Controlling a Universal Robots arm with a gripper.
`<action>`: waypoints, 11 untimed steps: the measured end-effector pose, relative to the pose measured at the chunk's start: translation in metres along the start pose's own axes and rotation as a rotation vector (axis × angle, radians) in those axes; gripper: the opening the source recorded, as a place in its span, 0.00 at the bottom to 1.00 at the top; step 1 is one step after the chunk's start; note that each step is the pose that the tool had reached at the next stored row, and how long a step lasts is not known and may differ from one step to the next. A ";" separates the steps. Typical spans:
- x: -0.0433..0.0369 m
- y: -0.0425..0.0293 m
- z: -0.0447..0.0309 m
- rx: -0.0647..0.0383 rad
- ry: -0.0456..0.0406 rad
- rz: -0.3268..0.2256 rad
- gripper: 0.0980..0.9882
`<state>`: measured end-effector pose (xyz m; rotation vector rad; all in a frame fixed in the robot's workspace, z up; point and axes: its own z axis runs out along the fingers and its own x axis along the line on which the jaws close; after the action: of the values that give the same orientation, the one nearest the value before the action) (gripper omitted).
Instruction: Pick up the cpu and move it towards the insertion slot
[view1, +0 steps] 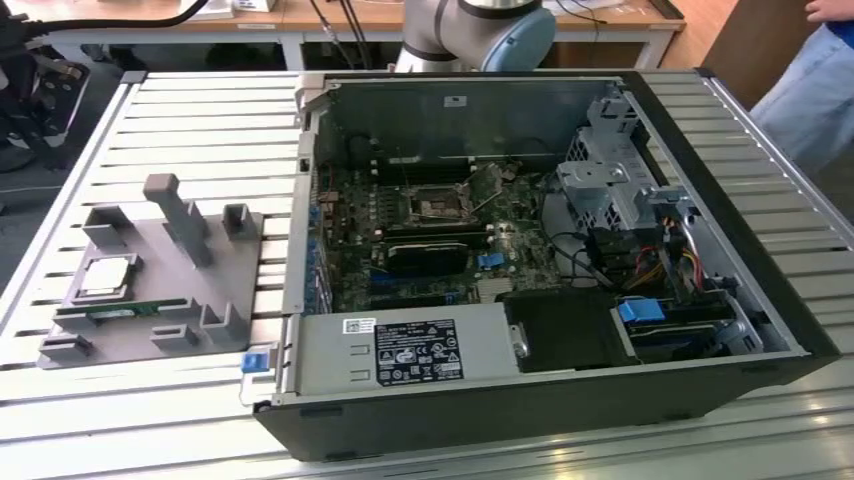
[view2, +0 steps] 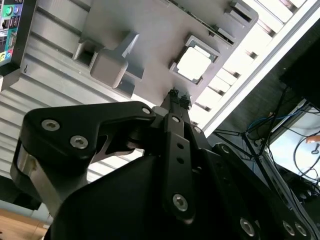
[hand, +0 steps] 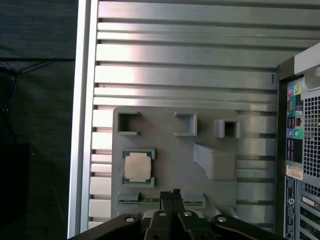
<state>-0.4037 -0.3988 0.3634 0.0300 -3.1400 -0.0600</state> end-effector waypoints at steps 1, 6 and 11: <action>0.0019 0.0001 0.0000 0.000 0.0000 0.000 0.01; 0.0115 0.0002 0.0002 0.000 0.0000 0.000 0.01; 0.0196 0.0003 0.0012 0.000 -0.0001 0.000 0.01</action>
<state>-0.4233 -0.3988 0.3623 0.0301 -3.1401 -0.0601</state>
